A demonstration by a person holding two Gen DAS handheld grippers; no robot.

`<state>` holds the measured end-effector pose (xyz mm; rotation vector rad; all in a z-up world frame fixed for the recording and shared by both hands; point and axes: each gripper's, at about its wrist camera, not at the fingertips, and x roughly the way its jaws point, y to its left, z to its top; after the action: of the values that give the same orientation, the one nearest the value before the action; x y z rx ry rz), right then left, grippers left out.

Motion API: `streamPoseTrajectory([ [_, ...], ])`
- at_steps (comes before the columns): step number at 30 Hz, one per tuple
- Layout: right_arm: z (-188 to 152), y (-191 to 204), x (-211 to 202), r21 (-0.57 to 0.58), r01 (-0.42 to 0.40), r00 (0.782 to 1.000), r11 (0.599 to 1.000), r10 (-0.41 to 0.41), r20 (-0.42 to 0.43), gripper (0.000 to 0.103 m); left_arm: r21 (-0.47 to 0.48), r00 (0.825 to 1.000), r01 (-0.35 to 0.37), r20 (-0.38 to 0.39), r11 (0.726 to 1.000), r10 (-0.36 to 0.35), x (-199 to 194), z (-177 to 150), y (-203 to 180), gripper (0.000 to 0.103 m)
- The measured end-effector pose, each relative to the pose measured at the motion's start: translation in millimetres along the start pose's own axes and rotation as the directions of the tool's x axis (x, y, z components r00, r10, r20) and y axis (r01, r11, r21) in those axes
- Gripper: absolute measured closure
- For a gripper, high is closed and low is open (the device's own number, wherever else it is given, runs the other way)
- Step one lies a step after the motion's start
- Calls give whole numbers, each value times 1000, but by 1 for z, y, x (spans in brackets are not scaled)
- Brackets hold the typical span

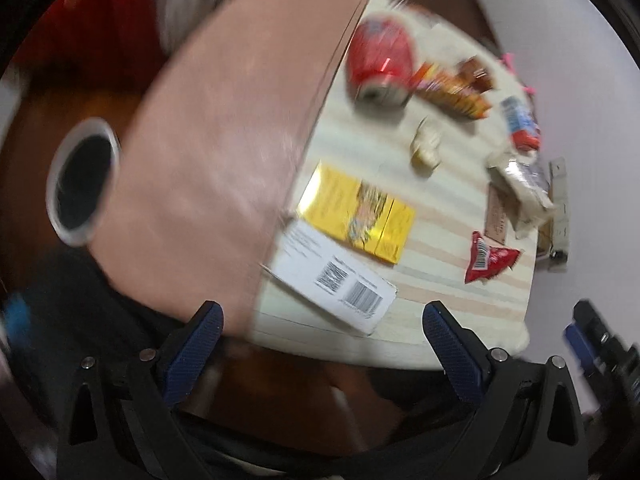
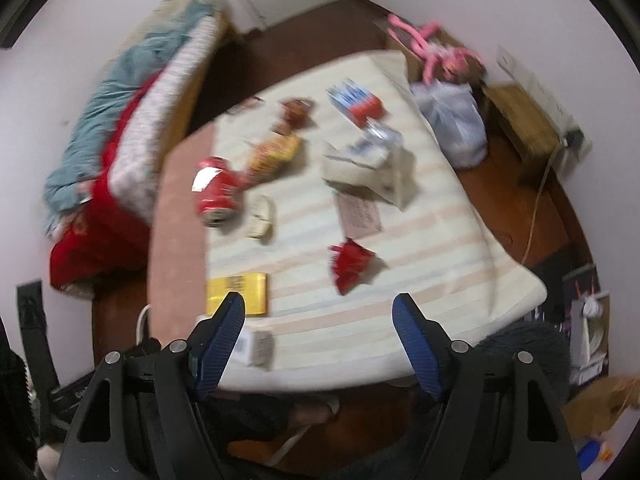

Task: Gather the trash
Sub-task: 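Grasp the white barcode box with the left tool while the right tool grasps the red wrapper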

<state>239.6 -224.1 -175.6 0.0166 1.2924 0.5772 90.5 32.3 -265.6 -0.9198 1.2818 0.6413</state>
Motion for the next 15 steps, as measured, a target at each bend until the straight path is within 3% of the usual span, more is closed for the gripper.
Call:
streamPoseTrajectory([
  [3,3,-11,33,33,19,999,999,-17,-37,25,-120,995,49,-78,992,-59,33,4,1,3],
  [5,5,-15,47,42,34,998,999,-32,-58,25,-200,990,68,-107,977,-91,51,7,1,21],
  [7,10,-20,64,63,36,996,997,-31,-81,25,-266,988,60,-122,962,-96,62,7,1,31],
  [9,13,-22,76,77,41,995,996,-33,-93,25,-309,993,57,-84,949,-87,62,4,5,37],
  [12,20,-22,93,88,37,994,995,-28,-105,25,-294,998,34,-44,955,-49,54,-2,4,44],
  [15,24,-19,109,96,31,993,995,-19,-120,25,-175,999,-17,-39,984,10,45,-1,0,49],
])
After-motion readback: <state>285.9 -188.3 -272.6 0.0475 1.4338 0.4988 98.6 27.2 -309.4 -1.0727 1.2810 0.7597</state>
